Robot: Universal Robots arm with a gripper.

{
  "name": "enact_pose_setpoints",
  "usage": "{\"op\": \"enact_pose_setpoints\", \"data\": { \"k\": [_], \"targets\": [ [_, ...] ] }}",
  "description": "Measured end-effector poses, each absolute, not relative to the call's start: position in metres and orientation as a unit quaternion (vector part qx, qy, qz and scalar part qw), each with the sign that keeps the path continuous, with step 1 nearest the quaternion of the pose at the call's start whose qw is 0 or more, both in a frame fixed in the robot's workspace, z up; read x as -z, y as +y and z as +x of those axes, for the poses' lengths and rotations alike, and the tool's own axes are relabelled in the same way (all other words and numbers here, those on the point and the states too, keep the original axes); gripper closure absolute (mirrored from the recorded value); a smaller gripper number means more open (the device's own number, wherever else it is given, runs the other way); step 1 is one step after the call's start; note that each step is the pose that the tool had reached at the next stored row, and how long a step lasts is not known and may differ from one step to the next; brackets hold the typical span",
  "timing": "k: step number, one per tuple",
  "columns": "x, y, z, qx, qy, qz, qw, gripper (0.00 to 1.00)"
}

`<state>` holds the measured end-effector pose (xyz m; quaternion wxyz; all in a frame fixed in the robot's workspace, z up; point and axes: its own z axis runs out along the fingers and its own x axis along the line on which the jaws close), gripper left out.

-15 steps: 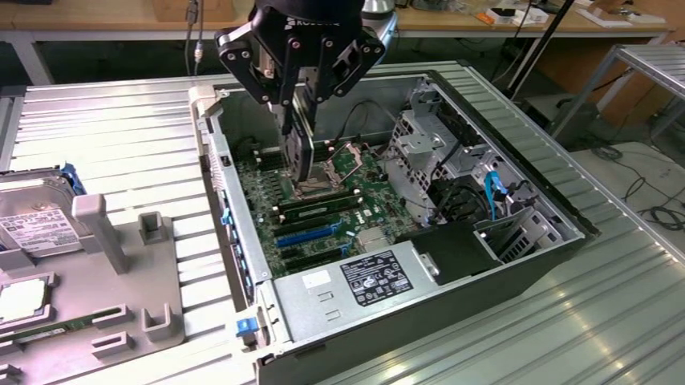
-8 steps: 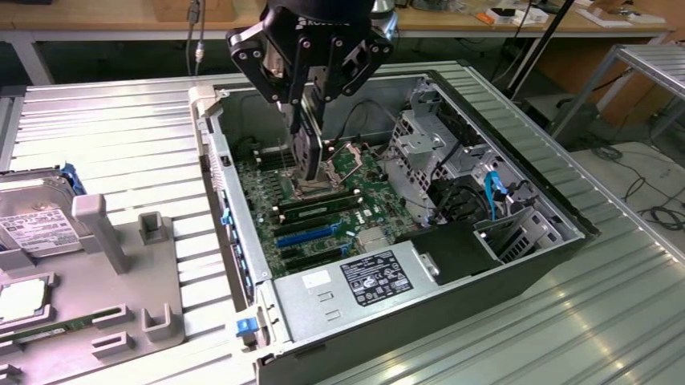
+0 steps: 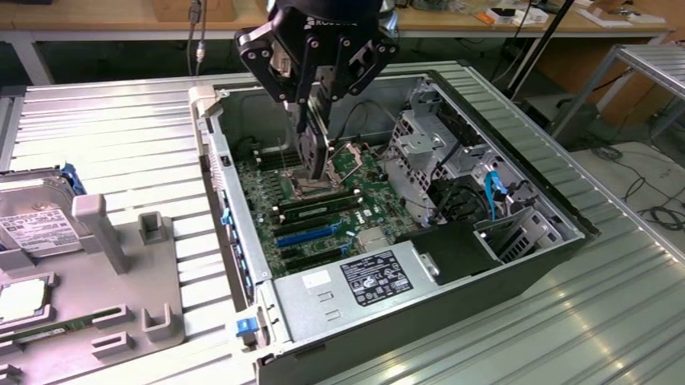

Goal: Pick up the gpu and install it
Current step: 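Pick up the gpu and move the gpu toward the slot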

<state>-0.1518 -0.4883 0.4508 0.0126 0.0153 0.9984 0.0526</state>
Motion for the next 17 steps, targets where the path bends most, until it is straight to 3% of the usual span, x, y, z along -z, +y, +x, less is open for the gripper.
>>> {"op": "enact_pose_setpoints", "data": {
  "k": [17],
  "targets": [
    [-0.451,-0.488,-0.136,-0.053,0.998,0.015,0.013,0.73]
  ]
}}
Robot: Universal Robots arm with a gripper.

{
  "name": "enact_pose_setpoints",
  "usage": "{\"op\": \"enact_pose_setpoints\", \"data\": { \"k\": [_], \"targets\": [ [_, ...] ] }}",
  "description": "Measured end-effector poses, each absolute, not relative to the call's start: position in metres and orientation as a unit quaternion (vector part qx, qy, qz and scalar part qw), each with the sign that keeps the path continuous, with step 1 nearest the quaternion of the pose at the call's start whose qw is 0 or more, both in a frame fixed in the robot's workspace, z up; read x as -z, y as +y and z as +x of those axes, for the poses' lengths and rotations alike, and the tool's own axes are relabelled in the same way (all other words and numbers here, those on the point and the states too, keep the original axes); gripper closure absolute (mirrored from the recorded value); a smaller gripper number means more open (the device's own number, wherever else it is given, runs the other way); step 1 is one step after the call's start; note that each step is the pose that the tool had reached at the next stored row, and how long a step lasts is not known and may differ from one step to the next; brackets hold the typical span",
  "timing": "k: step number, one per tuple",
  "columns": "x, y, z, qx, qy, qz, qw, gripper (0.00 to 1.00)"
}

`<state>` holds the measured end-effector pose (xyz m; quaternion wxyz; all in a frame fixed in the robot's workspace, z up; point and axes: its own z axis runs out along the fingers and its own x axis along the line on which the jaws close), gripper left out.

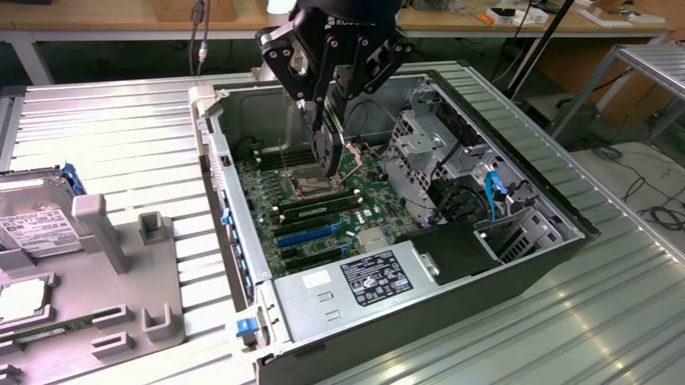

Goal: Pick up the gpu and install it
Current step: 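Pick up the gpu and move the gpu toward the slot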

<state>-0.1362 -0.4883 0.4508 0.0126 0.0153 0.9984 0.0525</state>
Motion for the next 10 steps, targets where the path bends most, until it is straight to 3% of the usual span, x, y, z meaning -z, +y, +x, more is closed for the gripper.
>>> {"op": "enact_pose_setpoints", "data": {
  "k": [10],
  "targets": [
    [-0.4508,-0.4883,-0.127,-0.053,0.998,0.015,0.013,0.73]
  ]
}}
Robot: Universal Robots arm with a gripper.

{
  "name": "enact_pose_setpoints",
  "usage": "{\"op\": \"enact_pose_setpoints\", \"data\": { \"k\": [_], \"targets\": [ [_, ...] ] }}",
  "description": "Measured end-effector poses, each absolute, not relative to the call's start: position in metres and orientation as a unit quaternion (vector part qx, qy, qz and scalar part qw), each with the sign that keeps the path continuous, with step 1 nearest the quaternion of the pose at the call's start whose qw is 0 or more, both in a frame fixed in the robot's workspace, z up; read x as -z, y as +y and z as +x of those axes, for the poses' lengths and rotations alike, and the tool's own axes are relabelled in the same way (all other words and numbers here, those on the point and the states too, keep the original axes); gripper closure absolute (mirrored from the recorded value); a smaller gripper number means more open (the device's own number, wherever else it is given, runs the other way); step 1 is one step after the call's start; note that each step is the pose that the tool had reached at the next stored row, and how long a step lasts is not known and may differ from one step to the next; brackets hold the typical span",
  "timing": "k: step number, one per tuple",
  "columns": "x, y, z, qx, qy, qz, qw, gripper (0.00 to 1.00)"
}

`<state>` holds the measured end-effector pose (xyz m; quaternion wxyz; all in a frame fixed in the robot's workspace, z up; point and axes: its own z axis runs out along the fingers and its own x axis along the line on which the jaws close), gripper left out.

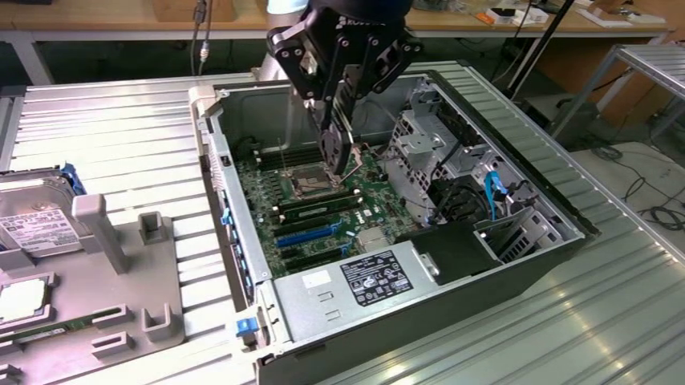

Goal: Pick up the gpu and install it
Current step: 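Pick up the gpu and move the gpu toward the slot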

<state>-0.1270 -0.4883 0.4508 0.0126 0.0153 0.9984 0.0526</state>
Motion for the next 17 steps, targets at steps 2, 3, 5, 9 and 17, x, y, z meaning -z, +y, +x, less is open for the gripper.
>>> {"op": "enact_pose_setpoints", "data": {
  "k": [2,3,5,9,17],
  "targets": [
    [-0.451,-0.488,-0.125,-0.053,0.998,0.015,0.013,0.73],
    [-0.451,-0.488,-0.125,-0.053,0.998,0.015,0.013,0.73],
    [-0.451,-0.488,-0.123,-0.053,0.998,0.015,0.013,0.73],
    [-0.451,-0.488,-0.119,-0.053,0.998,0.015,0.013,0.73],
    [-0.451,-0.488,-0.109,-0.053,0.998,0.015,0.013,0.73]
  ]
}}
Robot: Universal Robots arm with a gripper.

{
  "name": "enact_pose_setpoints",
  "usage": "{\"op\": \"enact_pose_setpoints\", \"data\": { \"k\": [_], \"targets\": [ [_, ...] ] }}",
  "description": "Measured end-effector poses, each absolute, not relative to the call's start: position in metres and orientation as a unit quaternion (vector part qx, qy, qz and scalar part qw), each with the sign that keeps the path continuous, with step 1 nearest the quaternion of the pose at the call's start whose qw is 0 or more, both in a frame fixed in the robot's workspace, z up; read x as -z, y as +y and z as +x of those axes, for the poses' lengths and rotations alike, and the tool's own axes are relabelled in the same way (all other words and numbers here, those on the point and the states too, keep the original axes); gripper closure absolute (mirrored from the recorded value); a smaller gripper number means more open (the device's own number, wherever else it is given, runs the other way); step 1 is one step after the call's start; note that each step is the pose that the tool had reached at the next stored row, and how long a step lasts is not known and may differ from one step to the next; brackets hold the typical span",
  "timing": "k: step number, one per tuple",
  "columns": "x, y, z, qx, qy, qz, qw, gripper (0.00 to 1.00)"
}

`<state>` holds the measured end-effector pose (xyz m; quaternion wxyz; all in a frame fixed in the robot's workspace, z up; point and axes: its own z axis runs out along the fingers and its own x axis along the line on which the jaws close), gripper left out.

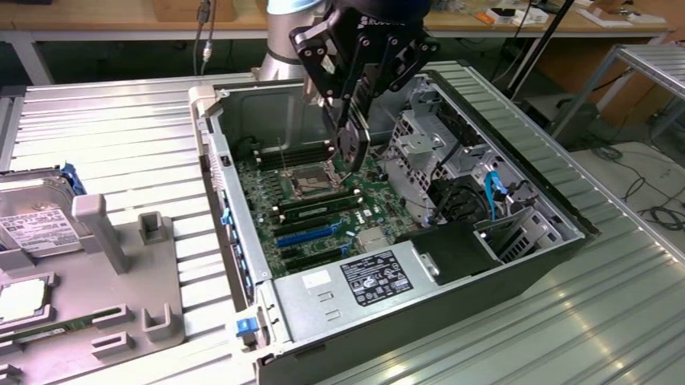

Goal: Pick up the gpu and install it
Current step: 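Pick up the gpu and move the gpu toward the slot, then insert the gpu into the slot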

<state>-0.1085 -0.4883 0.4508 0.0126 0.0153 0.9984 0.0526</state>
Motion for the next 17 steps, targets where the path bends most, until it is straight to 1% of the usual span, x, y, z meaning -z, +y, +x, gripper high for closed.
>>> {"op": "enact_pose_setpoints", "data": {
  "k": [17],
  "targets": [
    [-0.4508,-0.4883,-0.1023,-0.053,0.998,0.015,0.013,0.73]
  ]
}}
